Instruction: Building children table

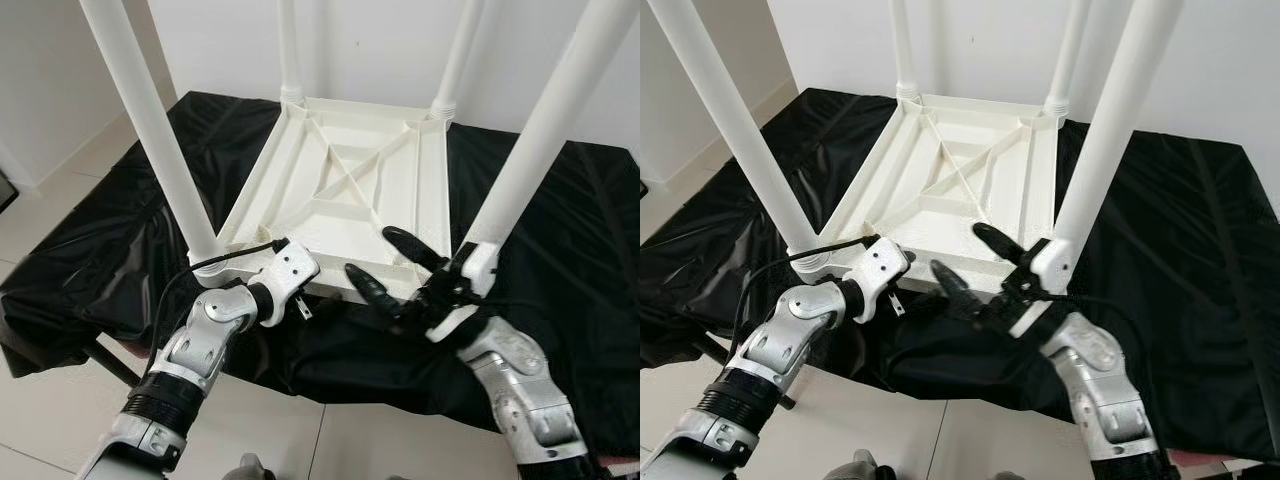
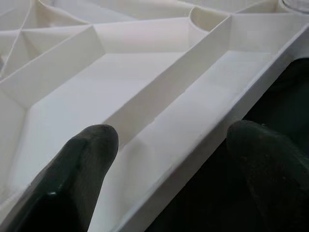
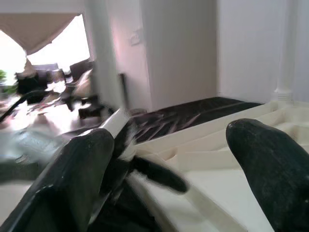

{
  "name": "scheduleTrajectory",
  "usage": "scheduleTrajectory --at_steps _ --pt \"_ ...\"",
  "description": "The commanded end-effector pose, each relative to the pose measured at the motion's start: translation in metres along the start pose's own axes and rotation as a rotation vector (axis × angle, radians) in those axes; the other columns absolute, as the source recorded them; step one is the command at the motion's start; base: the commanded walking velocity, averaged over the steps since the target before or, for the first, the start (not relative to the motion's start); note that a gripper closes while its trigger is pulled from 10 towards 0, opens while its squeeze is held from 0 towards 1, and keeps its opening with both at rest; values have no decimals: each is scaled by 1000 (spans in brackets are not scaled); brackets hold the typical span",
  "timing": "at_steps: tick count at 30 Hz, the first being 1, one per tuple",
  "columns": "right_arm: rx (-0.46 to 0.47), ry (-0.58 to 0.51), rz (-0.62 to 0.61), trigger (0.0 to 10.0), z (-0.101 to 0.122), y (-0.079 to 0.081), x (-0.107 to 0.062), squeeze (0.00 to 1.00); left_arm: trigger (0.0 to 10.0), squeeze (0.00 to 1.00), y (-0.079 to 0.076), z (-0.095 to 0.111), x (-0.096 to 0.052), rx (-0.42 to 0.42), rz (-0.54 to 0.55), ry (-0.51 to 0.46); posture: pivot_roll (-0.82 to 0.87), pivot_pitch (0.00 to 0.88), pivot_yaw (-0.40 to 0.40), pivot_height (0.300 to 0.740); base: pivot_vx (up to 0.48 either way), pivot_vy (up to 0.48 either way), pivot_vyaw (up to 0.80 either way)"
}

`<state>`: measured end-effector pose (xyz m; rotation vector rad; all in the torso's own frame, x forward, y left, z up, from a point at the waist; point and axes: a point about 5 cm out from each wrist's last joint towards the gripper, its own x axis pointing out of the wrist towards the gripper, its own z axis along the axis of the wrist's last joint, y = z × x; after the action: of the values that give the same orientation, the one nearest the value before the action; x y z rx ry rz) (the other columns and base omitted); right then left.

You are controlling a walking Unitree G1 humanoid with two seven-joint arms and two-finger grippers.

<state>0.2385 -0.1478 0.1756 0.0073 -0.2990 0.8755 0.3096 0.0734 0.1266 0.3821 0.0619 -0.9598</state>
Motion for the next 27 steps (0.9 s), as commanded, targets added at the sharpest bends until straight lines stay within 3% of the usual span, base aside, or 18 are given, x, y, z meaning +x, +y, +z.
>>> scheduleTrajectory --at_steps 1,2,8,11,16,18,27 --pt "34 42 27 10000 -3 -4 -13 0 10000 0 5 -1 -1 12 40 7 -42 1 84 740 0 0 0" --pt "46 103 48 10000 -6 -7 -29 0 10000 0 7 1 1 18 35 3 -50 4 90 740 0 0 0" --pt "105 213 128 10000 -7 -5 -58 0 10000 0 11 5 5 29 32 -5 -74 10 100 740 0 0 0" --pt "120 232 132 10000 -4 -8 -64 0 10000 0 12 5 6 30 31 -7 -75 11 100 740 0 0 0" --pt "126 281 100 10000 4 -25 -85 0 10000 0 13 7 9 31 30 -15 -90 12 96 740 0 0 0" --pt "93 316 23 10000 12 -45 -104 0 10000 0 14 8 11 30 30 -20 -94 11 93 740 0 0 0" --pt "17 358 -116 10000 28 -73 -131 0 10000 0 14 6 11 30 28 -23 -93 10 84 740 0 0 0"
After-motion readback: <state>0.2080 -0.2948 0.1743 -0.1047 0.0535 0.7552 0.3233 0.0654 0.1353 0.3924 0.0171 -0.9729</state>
